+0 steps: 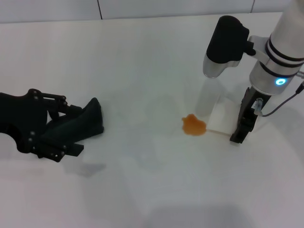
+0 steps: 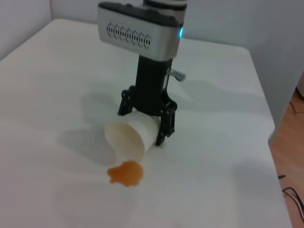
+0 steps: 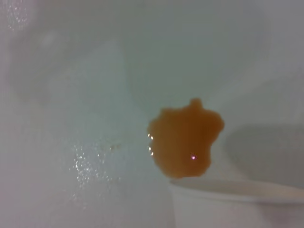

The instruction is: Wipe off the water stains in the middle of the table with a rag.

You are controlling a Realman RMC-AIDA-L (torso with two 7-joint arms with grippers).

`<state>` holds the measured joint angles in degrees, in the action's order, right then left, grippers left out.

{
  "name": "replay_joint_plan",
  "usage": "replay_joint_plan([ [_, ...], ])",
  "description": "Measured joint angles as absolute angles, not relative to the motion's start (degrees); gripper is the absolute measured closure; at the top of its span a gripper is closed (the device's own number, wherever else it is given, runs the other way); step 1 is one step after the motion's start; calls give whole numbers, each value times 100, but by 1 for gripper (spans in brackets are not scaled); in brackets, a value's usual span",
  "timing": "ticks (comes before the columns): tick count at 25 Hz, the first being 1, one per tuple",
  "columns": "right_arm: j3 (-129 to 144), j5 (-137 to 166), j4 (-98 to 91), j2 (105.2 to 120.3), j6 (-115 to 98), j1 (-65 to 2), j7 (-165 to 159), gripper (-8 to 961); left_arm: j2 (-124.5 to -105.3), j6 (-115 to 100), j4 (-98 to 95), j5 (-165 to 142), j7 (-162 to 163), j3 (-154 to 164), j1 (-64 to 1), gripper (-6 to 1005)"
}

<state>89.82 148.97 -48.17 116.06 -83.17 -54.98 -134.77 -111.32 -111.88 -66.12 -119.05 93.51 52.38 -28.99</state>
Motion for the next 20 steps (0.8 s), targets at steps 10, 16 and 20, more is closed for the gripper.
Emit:
replay_joint_plan([
  [10, 8881, 14918, -5648, 11548, -8439, -5047, -13472, 209, -11157, -11188, -6621, -11918, 9351, 5203, -2914, 124],
  [16, 8372, 14925, -6669, 11533, -8669, -4353, -13342, 258, -11120, -11199, -6629, -11876, 9343, 5049, -2905, 124],
  [20, 8041, 14749, -7062, 11538, -8621, -3908, -13093, 282, -11107, -11199, -6635, -11865, 9342, 5044, -2919, 124],
])
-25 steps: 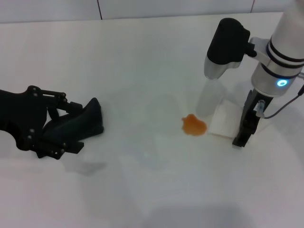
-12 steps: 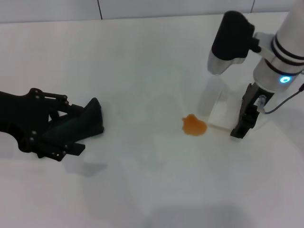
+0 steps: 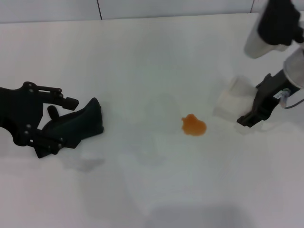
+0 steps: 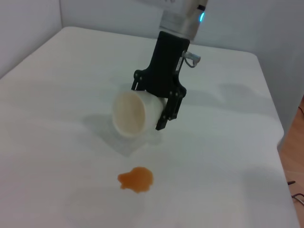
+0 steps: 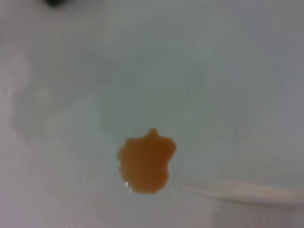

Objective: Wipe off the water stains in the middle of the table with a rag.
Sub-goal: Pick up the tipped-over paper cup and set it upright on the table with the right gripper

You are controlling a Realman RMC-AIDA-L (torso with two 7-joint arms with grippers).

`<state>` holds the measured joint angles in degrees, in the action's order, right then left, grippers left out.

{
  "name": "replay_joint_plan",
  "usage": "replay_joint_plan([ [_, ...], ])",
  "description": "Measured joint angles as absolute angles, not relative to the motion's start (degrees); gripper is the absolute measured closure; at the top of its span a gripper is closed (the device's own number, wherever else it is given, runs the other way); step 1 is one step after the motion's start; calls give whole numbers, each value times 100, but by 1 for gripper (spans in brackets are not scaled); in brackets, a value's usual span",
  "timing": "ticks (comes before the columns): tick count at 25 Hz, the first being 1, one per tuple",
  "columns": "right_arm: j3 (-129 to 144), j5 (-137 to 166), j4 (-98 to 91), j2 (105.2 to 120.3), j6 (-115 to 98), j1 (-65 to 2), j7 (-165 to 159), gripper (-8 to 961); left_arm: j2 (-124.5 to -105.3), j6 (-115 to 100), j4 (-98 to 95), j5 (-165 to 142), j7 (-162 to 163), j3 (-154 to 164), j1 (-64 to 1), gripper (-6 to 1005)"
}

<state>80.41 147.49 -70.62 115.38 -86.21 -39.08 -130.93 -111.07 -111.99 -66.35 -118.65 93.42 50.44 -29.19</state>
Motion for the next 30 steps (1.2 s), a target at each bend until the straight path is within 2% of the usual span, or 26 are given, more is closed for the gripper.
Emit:
replay_joint_plan([
  [9, 6929, 13071, -7704, 11551, -8354, -2684, -11821, 315, -11076, -11223, -6784, -11855, 9400, 4972, -2918, 124],
  [15, 6644, 11103, -7249, 11547, -7783, -1946, -10225, 318, -11064, -11249, -6860, -11831, 9470, 4904, -2877, 124],
  [21, 6633, 9633, -5777, 11528, -7402, -1811, -8419, 322, -10949, -11284, -6866, -11585, 9533, 4835, -2867, 124],
  [30, 6697, 7230, -3552, 11556, -7359, -1862, -5335, 324, -10877, -11302, -6866, -11534, 9621, 4850, -2930, 125],
])
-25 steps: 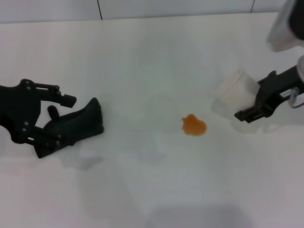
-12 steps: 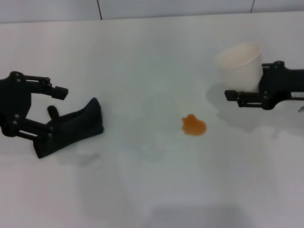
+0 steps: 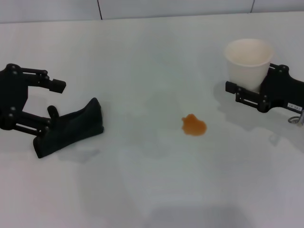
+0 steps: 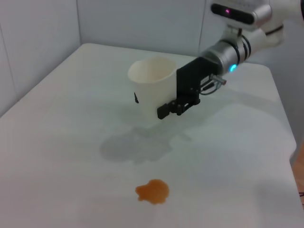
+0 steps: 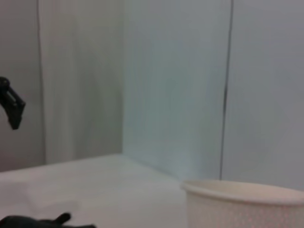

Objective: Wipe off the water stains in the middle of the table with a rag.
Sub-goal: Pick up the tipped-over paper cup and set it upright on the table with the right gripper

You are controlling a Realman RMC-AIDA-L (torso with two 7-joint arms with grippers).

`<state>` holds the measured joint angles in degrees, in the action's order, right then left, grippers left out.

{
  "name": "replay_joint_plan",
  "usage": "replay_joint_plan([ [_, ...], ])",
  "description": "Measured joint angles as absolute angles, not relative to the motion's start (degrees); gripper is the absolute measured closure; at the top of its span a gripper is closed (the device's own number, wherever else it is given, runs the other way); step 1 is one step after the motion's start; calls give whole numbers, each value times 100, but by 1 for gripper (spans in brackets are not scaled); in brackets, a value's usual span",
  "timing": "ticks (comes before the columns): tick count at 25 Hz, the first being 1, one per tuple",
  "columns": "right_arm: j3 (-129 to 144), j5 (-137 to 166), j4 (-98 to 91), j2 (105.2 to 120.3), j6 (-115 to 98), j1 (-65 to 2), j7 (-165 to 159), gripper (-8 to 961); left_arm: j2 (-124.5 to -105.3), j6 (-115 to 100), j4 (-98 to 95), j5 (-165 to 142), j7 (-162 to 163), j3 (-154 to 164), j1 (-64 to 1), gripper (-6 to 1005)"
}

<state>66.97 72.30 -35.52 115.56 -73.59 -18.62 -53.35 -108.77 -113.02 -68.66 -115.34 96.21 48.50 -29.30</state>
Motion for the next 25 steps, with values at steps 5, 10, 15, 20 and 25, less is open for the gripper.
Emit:
replay_joint_plan([
  [5, 6767, 6532, -2672, 11571, -7661, -1940, -4301, 325, -10854, -11303, -6865, -11531, 9619, 4856, -2936, 125],
  [10, 6733, 6454, -2149, 11577, -7631, -2048, -4038, 325, -10799, -11303, -6864, -11547, 9621, 4859, -2936, 125],
  [15, 6724, 6289, -1763, 11599, -7605, -2097, -3649, 326, -10732, -11302, -6864, -11595, 9610, 4871, -2941, 125],
  [20, 6726, 6146, -1495, 11617, -7512, -2172, -3389, 325, -10716, -11295, -6846, -11778, 9580, 4876, -2928, 125],
  [25, 6710, 6134, -1350, 11619, -7465, -2244, -3334, 326, -10748, -11276, -6819, -11956, 9536, 4875, -2845, 125],
])
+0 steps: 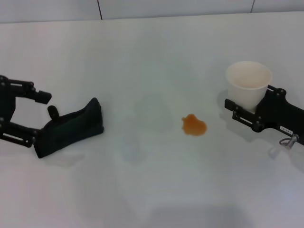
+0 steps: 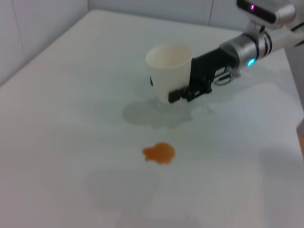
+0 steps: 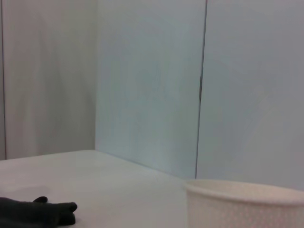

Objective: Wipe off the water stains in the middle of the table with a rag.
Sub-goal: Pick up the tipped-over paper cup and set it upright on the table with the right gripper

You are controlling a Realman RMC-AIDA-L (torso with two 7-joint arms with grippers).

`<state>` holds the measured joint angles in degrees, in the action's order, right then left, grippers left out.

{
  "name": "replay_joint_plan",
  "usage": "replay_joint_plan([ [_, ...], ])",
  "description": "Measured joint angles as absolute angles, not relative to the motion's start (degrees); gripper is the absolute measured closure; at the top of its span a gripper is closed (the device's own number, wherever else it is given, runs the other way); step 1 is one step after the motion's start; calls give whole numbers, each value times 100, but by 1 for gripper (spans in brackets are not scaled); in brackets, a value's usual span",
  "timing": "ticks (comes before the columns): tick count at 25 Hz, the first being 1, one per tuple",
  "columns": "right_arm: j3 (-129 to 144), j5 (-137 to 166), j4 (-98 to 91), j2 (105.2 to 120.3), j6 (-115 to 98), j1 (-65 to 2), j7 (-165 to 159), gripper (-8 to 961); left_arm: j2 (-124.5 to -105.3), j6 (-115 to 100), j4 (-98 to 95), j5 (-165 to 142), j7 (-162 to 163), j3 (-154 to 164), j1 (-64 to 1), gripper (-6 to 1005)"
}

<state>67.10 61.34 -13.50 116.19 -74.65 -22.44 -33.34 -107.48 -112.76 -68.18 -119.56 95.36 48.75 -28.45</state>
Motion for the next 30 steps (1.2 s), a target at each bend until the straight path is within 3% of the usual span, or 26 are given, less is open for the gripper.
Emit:
replay_joint_plan([
  [22, 6710, 5726, -472, 11619, -6977, -2533, -2757, 327, -10951, -11287, -6836, -12243, 9580, 5027, -2768, 124],
  [30, 6754, 5732, -459, 11618, -6976, -2547, -2742, 274, -10968, -11285, -6846, -12243, 9588, 5027, -2768, 124],
])
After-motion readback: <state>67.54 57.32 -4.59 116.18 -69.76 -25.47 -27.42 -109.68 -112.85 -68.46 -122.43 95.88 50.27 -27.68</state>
